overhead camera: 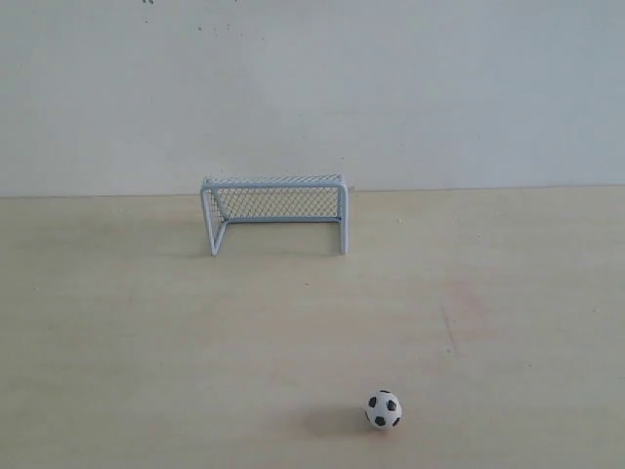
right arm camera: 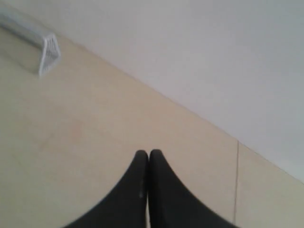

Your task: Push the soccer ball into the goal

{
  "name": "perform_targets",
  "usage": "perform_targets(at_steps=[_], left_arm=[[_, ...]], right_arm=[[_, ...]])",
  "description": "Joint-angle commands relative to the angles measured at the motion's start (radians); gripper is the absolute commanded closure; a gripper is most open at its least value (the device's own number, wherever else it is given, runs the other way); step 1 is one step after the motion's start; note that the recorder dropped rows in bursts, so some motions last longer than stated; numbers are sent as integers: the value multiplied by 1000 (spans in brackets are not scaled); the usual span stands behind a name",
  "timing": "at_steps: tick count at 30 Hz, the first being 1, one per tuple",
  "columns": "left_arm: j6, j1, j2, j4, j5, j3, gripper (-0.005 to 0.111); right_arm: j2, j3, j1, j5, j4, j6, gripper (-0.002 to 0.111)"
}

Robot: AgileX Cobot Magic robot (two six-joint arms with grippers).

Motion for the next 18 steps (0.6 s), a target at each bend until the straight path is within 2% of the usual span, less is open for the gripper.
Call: perform_targets(at_steps=[1, 4, 10, 13, 18], left_arm=[[1, -6, -4, 6, -1, 4, 102], [1, -6, -4, 6, -1, 4, 102], [1, -6, -4, 6, -1, 4, 102], [1, -6, -4, 6, -1, 4, 102], [1, -6, -4, 6, -1, 4, 102]], right_arm=[[129, -22, 51, 56, -159, -107, 108], [188, -23, 100, 71, -182, -217, 108], [264, -23, 319, 83, -195, -285, 108], [291, -23, 410, 102, -278, -328, 108], [327, -20, 436, 139, -289, -367, 108]])
